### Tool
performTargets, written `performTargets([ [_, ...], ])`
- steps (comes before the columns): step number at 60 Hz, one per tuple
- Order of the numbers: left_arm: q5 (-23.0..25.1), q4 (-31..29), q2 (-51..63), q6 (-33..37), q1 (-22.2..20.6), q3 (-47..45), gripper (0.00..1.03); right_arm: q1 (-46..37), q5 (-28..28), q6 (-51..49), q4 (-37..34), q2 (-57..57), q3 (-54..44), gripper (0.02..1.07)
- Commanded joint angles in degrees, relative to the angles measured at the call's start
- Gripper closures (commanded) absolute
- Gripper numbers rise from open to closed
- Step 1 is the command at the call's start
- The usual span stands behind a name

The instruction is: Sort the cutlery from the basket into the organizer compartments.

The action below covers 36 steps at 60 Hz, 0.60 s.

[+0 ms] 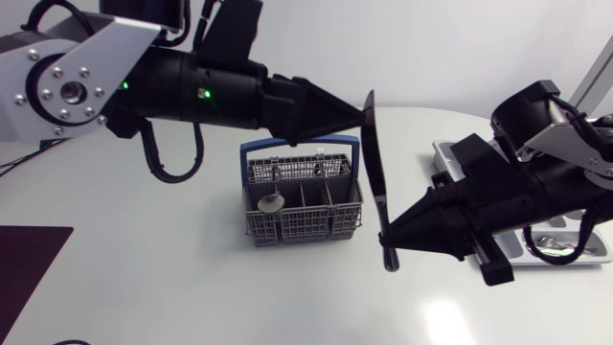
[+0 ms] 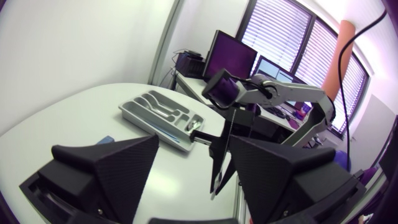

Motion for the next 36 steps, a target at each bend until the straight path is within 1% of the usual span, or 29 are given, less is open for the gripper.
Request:
performTargets([
  [1, -0.69, 1.42, -1.44, -2.82, 2.74, 2.46, 0.05, -2.87, -0.42, -4.8, -2.63, -0.93, -1.68, 1.01],
  [8, -1.21, 1.86, -1.97, -4.05, 6.52, 3.69, 0.05, -8.06, -0.34, -8.49, -5.18, -1.37, -2.21, 1.01],
  [15, -1.48, 1.42, -2.05, -3.7, 9.94, 4.75, 0.06, -15.0, 1.07, -12.27, -6.58, -0.58, -1.94, 1.01],
  [17, -1.39, 0.81, -1.88, -3.35, 10.73, 5.01, 0.06, -16.85, 1.25, -13.23, -6.67, -0.23, -1.77, 1.01],
  [21, -1.83, -2.09, -2.32, 0.25, 11.26, 5.27, 0.06, -21.42, 1.42, -15.43, -7.64, 1.27, -0.71, 1.01],
  [24, -5.34, -5.87, -2.4, 4.74, 11.09, 5.62, 0.06, -24.85, 1.86, -17.01, -7.81, 2.32, 0.08, 1.01],
  [27, -7.28, -9.04, -2.58, 8.78, 10.47, 5.62, 0.06, -27.57, 2.04, -17.98, -7.81, 3.55, 0.96, 1.01],
  [29, -8.77, -10.0, -3.2, 11.24, 10.12, 4.83, 0.06, -30.21, 2.04, -18.59, -7.73, 4.61, 1.75, 1.01],
  [33, -14.04, -11.58, -4.43, 15.9, 9.15, 3.08, 0.06, -33.99, 2.21, -19.74, -7.64, 6.28, 3.15, 1.01],
  [36, -15.63, -13.08, -5.13, 18.36, 8.98, 2.02, 0.07, -37.33, 2.83, -20.09, -6.76, 7.68, 4.47, 1.01],
])
